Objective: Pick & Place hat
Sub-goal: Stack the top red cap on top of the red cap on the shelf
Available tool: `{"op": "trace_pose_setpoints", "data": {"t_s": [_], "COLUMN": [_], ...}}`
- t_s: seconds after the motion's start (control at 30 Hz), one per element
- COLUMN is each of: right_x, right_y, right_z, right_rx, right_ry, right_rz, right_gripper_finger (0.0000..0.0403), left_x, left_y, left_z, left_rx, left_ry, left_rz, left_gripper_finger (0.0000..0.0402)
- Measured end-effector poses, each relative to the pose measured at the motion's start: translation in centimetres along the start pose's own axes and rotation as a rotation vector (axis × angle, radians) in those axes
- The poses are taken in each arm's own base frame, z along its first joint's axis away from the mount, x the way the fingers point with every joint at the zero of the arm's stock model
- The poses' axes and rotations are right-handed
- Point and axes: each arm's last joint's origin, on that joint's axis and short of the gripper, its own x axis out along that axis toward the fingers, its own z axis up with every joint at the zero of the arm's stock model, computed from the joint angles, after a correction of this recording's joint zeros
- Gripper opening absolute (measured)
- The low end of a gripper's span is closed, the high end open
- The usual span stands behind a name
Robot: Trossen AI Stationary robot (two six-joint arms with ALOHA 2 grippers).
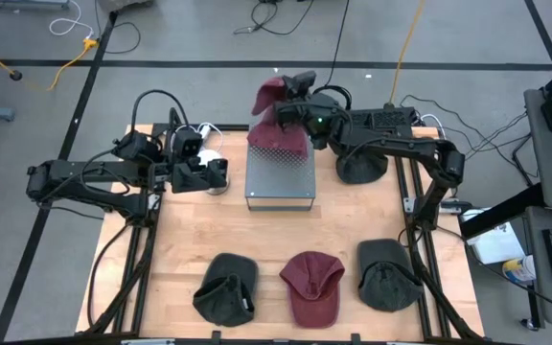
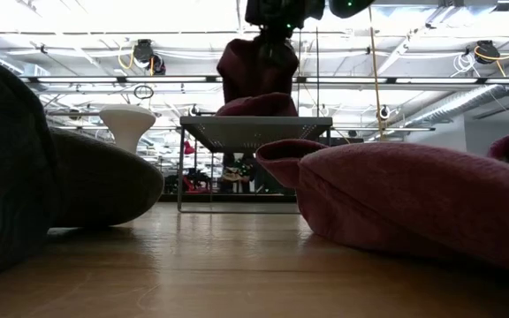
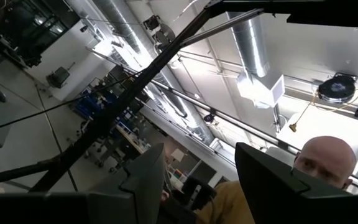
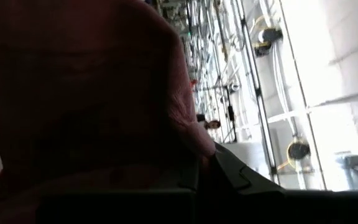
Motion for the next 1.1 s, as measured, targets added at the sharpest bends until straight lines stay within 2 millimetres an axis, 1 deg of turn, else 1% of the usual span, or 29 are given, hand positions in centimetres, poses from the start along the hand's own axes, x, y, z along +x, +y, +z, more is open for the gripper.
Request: {"op": "trace_pose_setpoints", "data": {"t_s": [0.23,0.4,0.67,0.77,0.83,0.9,1.1], "right_x": [-0.1,-0.6,-1.7,-2.2,-2.5,-2.8,-3.9], "right_y": [1.1,1.4,1.8,2.3,2.7,3.1,4.3], "right_z": [-0.1,0.4,1.4,1.6,1.8,1.9,2.4], "right_rx": [-0.010,-0.027,-0.049,-0.084,-0.075,-0.063,-0.099], "right_ry": [0.011,-0.001,-0.005,-0.010,-0.011,0.001,0.024], "right_rz": [0.086,0.108,0.133,0.173,0.198,0.205,0.220], "right_gripper_finger": [0.0003,0.0003,0.0006,0.0006,0.0007,0.0007,0.0008], "left_x": [0.0,0.0,0.0,0.0,0.0,0.0,0.0], "left_y": [0.0,0.0,0.3,0.5,0.7,0.8,0.8], "left_z": [0.0,0.0,-0.2,-0.3,-0.4,-0.4,-0.5], "left_rx": [0.000,-0.003,0.000,-0.012,-0.023,-0.024,-0.015], "left_ry": [0.002,0.008,0.018,0.027,0.036,0.047,0.057], "left_rz": [-0.001,0.000,0.021,0.039,0.056,0.062,0.063], "left_gripper_finger": [0.0200,0.0200,0.0200,0.0200,0.0200,0.0200,0.0200]}}
